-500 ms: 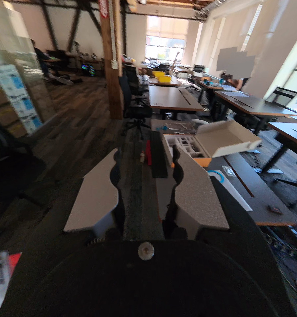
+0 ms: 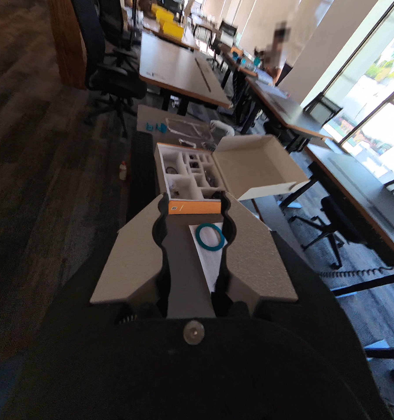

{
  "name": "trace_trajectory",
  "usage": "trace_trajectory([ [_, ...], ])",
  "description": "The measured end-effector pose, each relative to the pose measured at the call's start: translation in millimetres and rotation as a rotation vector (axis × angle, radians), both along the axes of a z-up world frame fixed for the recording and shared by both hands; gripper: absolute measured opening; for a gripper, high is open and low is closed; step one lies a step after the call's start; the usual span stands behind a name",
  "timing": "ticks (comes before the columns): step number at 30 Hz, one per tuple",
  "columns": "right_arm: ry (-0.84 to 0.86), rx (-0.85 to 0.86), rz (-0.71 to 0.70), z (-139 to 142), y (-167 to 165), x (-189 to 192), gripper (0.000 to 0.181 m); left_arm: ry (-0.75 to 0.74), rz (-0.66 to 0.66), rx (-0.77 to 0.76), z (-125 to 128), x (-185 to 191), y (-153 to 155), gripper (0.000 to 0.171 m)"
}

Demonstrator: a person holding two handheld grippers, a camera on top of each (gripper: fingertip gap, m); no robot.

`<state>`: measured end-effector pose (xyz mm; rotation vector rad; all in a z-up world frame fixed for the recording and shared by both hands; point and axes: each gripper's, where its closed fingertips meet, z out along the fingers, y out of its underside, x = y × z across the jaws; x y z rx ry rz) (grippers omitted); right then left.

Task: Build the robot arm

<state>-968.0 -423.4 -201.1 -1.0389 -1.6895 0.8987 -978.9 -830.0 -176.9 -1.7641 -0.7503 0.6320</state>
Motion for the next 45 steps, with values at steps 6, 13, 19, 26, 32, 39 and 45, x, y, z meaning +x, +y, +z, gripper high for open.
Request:
trace_trajectory([
  [6,-0.176,-0.104,-0.042,-64.7,17.6,-147.2,0.032,-0.074,-0.107,0.017,-11.0,-144.3,23.3,0.031],
  [13,-0.285,-0.118,-0.202,-123.1,39.1,-247.7,0.030,-0.119,-0.304,-0.032,-50.6,-296.3,58.0,0.015],
  [19,-0.380,-0.193,-0.426,-196.0,24.9,-279.7,0.030,-0.211,-0.636,-0.030,-93.8,-415.6,124.3,0.009],
  [26,-0.489,-0.327,-0.542,-271.0,-6.9,-305.1,0.033,-0.249,-0.882,-0.038,-150.9,-509.8,220.7,0.016],
  [32,-0.539,-0.279,-0.416,-323.9,-14.9,-345.0,0.031,-0.279,-0.913,0.106,-219.9,-553.9,280.3,0.015],
  [39,-0.628,-0.354,-0.230,-356.5,-34.3,-379.6,0.031,-0.327,-1.045,0.084,-268.0,-567.9,327.7,0.015],
  [45,-0.672,-0.334,-0.229,-368.8,-33.3,-393.5,0.031,-0.370,-1.080,0.062,-295.0,-576.0,337.5,0.020],
])
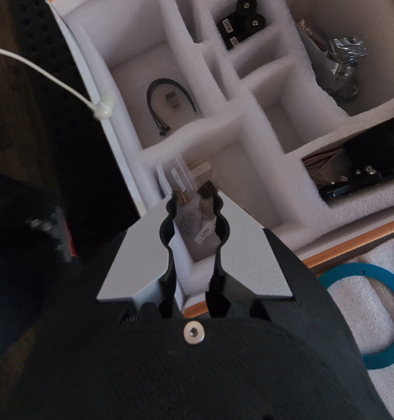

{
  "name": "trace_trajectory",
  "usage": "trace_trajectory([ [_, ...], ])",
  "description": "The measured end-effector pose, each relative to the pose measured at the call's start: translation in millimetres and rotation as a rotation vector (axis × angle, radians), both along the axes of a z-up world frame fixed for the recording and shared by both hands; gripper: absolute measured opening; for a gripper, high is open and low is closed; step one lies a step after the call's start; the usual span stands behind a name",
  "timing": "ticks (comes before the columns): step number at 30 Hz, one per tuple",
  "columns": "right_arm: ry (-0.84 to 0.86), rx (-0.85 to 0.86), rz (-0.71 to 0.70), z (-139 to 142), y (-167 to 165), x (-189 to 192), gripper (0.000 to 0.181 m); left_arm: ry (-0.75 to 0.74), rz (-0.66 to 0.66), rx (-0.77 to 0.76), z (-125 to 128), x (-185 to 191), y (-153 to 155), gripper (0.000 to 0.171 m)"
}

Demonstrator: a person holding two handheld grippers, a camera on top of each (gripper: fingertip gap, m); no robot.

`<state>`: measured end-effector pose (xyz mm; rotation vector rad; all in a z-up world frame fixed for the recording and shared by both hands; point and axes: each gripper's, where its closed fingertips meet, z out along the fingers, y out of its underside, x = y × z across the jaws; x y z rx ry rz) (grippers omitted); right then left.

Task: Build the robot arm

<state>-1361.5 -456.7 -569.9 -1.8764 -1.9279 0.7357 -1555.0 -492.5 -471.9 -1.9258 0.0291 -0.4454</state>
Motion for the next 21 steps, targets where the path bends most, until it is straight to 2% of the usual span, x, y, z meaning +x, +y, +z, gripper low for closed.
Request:
trace_trajectory([
  [8,0.090,0.011,-0.033,21.9,-3.4,-53.4,0.029,0.015,-0.022,-0.081,-29.5,-21.2,-21.4,0.021],
  [15,0.096,0.073,-0.029,15.9,-4.4,-88.6,0.026,0.032,-0.021,-0.107,-40.8,-36.0,-38.1,0.020],
  [21,0.158,0.072,-0.037,16.5,-5.3,-117.9,0.025,-0.026,-0.006,-0.099,-48.9,-44.8,-48.7,0.020],
])
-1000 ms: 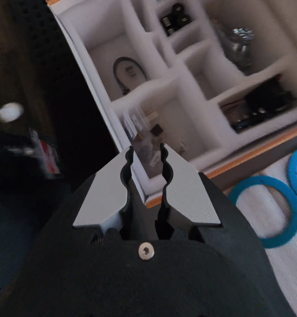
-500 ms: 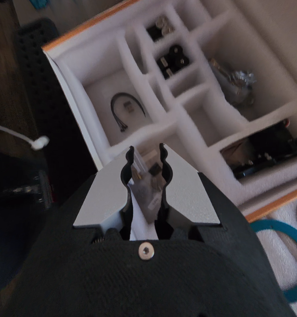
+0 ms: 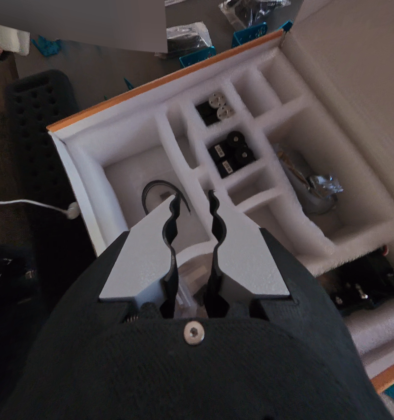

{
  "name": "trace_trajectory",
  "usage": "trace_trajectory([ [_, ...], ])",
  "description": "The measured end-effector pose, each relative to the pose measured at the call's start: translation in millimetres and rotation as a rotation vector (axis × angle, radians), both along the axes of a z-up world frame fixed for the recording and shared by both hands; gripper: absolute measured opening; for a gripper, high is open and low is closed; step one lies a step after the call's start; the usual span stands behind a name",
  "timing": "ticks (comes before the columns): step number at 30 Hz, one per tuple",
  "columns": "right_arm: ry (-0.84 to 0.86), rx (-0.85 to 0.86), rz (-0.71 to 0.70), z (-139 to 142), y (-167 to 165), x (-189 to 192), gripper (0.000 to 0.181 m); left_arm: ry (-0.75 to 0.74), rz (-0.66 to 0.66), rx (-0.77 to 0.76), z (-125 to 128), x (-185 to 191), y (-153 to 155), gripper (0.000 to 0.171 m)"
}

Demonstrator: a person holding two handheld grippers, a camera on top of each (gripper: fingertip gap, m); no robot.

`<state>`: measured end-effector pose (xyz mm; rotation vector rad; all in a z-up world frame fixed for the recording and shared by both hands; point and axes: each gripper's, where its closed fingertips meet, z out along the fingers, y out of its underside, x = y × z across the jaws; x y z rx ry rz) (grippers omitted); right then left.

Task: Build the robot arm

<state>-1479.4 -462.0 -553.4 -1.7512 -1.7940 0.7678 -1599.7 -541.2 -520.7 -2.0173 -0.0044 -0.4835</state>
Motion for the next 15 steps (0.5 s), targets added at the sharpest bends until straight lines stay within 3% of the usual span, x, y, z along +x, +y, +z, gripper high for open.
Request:
trace_trajectory([
  [9,0.006,0.033,0.043,-8.0,15.0,-48.9,0.026,-0.063,0.021,0.016,-12.8,-8.7,-0.7,0.020],
  [15,-0.050,0.040,-0.039,-20.5,34.8,-44.4,0.025,-0.069,0.021,0.006,-20.7,-14.1,-4.2,0.019],
])
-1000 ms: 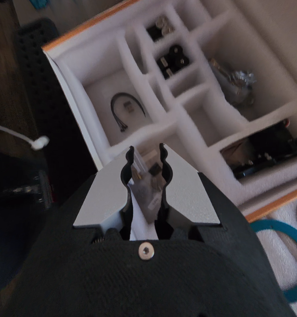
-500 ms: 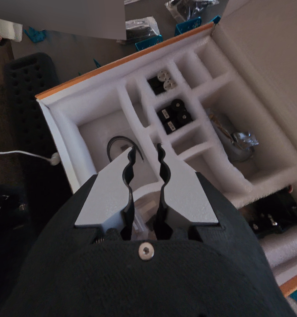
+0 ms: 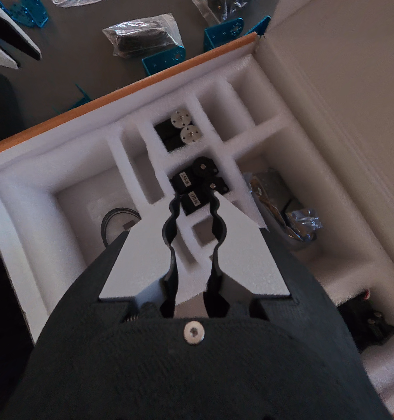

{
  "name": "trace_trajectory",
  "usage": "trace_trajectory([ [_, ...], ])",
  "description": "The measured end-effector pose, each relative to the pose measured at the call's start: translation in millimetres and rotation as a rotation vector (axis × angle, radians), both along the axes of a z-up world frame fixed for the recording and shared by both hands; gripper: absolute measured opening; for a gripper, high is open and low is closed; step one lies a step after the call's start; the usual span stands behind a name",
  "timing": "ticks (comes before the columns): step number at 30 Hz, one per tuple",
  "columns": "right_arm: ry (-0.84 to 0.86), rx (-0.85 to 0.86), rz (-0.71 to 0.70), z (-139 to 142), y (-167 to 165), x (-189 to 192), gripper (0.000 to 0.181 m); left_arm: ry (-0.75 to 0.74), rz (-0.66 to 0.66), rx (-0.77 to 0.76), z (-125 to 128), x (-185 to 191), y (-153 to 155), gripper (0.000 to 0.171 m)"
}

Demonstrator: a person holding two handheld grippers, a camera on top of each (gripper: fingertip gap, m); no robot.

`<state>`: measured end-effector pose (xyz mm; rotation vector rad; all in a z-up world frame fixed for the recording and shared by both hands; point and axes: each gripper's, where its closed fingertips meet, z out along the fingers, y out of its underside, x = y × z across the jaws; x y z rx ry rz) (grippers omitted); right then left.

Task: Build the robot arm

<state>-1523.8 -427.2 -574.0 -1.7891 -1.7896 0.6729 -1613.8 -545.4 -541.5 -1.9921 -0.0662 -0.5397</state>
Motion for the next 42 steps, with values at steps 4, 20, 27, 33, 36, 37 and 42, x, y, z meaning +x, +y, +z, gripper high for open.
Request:
trace_trajectory([
  [4,0.034,0.004,-0.039,4.2,6.8,1.0,0.025,-0.019,0.030,0.020,2.6,-8.5,0.4,0.019],
  [20,0.009,0.135,-0.081,14.7,34.9,5.0,0.024,-0.042,0.139,0.101,11.8,-34.8,-5.7,0.019],
  [27,-0.062,0.241,0.005,7.4,53.2,13.2,0.024,-0.027,0.127,0.071,11.0,-38.1,-12.8,0.019],
  [33,-0.137,0.246,0.121,0.1,60.6,12.0,0.025,-0.026,0.090,0.037,2.7,-31.1,-12.2,0.019],
  [36,-0.130,0.259,0.109,0.2,67.3,14.3,0.025,-0.031,0.077,0.035,1.6,-28.5,-6.9,0.019],
  [37,-0.129,0.260,0.104,-0.4,70.1,15.3,0.025,-0.033,0.071,0.034,1.2,-27.4,-4.6,0.019],
  [42,-0.140,0.253,0.156,-1.4,76.7,17.3,0.026,-0.036,0.044,0.027,-0.8,-21.8,6.9,0.019],
])
